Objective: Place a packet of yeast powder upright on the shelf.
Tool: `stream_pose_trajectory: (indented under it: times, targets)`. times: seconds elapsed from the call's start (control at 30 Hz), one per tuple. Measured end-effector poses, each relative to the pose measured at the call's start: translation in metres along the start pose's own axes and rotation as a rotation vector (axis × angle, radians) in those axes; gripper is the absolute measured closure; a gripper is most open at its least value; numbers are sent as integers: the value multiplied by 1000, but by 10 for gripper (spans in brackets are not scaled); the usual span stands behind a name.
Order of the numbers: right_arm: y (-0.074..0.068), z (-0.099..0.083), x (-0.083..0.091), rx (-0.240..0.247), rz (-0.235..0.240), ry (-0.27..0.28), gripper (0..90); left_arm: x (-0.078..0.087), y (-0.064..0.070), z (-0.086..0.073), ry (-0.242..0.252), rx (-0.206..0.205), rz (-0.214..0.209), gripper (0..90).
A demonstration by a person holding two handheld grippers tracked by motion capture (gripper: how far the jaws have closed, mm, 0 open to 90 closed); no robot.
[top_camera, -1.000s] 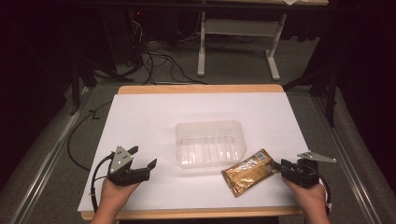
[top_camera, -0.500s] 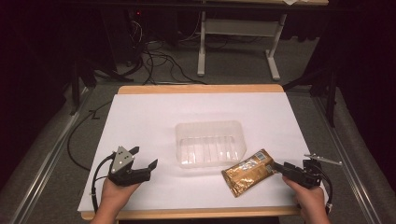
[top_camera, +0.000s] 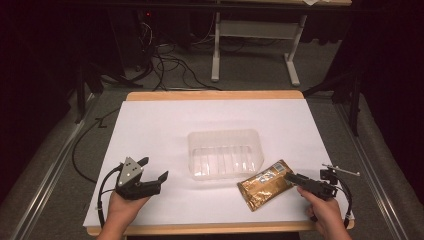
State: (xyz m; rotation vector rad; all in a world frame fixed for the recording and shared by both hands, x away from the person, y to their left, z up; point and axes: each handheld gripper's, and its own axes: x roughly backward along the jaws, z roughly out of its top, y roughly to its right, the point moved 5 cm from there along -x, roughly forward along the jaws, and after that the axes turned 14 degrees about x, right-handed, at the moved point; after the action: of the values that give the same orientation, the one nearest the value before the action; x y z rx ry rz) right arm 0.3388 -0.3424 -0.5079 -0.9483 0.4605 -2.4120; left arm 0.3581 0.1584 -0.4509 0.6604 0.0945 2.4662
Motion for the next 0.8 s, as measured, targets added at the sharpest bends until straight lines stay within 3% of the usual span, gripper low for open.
stream_pose_trajectory:
  times: [0.1, 0.27, 0.47, 0.57, 0.73, 0.8]
  targets:
    - [-2, 0, -4, -3, 26, 0, 272, 0, 0, 0, 2, 0, 0, 185]
    - [-2, 1, -8, 9, 25, -5, 353, -1, 0, 0, -1, 0, 0, 186]
    - [-5, 5, -18, 110, -42, -50, 488, -2, 1, -1, -8, -11, 1, 186]
    - [-5, 5, -20, 152, -97, -65, 604, -2, 0, -1, -7, -10, 5, 186]
    - [-3, 5, -20, 155, -120, -68, 727, -1, 0, 0, -5, -10, 6, 186]
    - [-3, 4, -21, 171, -144, -73, 819, -1, 0, 0, -4, -12, 7, 186]
